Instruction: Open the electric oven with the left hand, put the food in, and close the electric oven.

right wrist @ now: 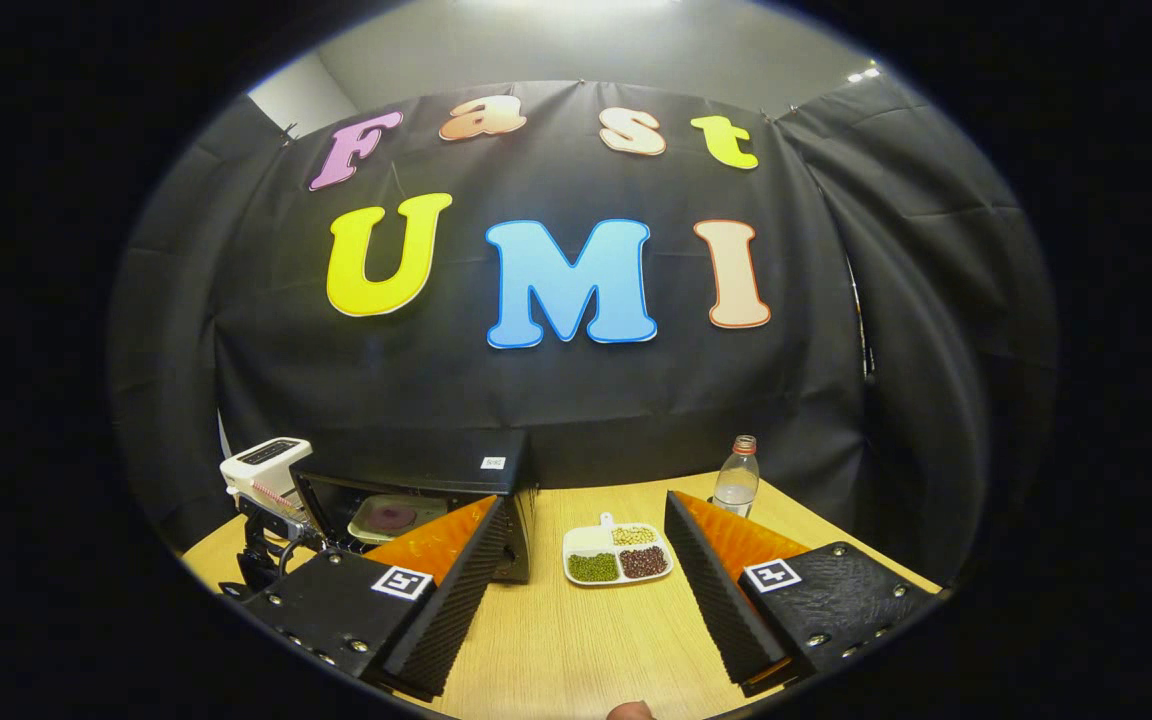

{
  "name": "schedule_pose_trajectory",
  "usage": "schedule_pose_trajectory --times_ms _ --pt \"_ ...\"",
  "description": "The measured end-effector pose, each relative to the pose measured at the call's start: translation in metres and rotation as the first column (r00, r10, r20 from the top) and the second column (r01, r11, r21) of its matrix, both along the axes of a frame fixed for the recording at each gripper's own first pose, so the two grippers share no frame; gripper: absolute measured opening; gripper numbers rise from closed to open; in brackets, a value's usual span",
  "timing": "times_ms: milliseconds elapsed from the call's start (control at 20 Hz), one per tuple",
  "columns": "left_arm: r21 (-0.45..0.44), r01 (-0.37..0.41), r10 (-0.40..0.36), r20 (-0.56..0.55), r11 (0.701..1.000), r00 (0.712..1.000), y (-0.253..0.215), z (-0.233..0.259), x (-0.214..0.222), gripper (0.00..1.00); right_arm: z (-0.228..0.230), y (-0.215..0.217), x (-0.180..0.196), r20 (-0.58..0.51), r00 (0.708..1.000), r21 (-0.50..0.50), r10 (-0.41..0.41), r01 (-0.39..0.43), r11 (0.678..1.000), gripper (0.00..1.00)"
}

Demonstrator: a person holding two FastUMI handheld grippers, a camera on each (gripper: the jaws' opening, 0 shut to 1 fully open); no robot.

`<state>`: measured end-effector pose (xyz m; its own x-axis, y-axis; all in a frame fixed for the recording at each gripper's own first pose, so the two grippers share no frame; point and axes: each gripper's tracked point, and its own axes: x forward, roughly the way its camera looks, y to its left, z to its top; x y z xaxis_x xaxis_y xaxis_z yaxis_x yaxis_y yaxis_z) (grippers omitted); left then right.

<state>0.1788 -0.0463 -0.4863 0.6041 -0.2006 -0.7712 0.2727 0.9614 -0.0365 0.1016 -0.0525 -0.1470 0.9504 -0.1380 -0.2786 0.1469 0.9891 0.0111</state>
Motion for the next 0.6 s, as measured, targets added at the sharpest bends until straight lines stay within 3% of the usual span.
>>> schedule_pose_trajectory --times_ms 550,600 --pt "-0.013 0.0 0.002 0.129 1.0 0.992 0.003 0.05 0.001 0.97 0.006 0.01 -0.009 0.012 0.999 0.013 0.036 -0.036 0.999 0.97" --pt "-0.015 0.0 0.003 0.143 1.0 0.99 0.003 0.055 0.002 1.0 0.007 0.012 -0.011 0.01 0.999 0.018 0.04 -0.04 0.999 0.97"
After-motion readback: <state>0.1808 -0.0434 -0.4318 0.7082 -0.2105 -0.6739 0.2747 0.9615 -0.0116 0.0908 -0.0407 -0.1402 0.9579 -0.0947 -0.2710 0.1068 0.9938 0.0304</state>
